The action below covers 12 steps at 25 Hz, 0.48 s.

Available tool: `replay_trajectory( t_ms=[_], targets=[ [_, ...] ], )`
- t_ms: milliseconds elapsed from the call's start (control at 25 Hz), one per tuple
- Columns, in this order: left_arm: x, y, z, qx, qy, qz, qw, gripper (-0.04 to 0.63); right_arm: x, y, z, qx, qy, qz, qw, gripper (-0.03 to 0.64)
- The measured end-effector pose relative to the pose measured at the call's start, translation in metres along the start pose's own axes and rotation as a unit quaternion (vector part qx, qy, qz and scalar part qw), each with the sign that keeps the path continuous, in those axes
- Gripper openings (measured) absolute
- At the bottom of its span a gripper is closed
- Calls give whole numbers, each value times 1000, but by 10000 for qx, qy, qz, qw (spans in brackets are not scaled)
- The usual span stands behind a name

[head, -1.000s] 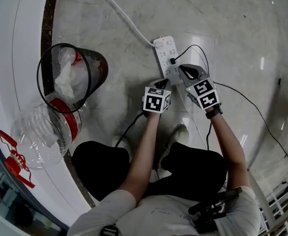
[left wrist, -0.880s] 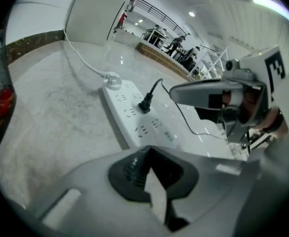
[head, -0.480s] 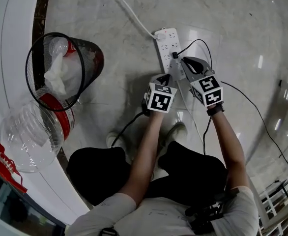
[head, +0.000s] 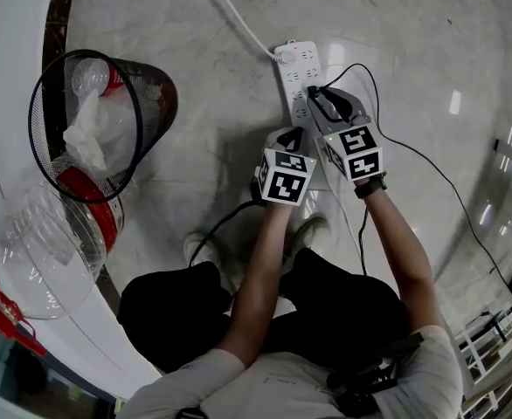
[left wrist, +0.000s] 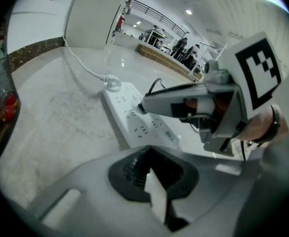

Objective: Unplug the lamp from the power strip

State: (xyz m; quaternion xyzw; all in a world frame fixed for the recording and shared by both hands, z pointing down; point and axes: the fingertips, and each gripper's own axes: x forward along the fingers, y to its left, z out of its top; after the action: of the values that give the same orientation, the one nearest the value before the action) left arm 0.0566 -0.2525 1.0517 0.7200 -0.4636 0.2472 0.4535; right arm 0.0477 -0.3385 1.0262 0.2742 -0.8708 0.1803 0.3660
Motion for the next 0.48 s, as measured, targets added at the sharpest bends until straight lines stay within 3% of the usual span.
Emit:
replay_trajectory(
  t_ms=[80,320,480],
  targets=[
    [0,0,2,-23,-22,-29,10000,0,5,-3,1,36,-29,-115,9999,86],
    [1,-1,4,-151,-51,-182,9997,0,11,-1,8,-176,-62,-378,9991,76],
    [3,1,4,-248,62,-116,9996,0,10,-3,7,102,-52,-542,9985,61]
  ],
)
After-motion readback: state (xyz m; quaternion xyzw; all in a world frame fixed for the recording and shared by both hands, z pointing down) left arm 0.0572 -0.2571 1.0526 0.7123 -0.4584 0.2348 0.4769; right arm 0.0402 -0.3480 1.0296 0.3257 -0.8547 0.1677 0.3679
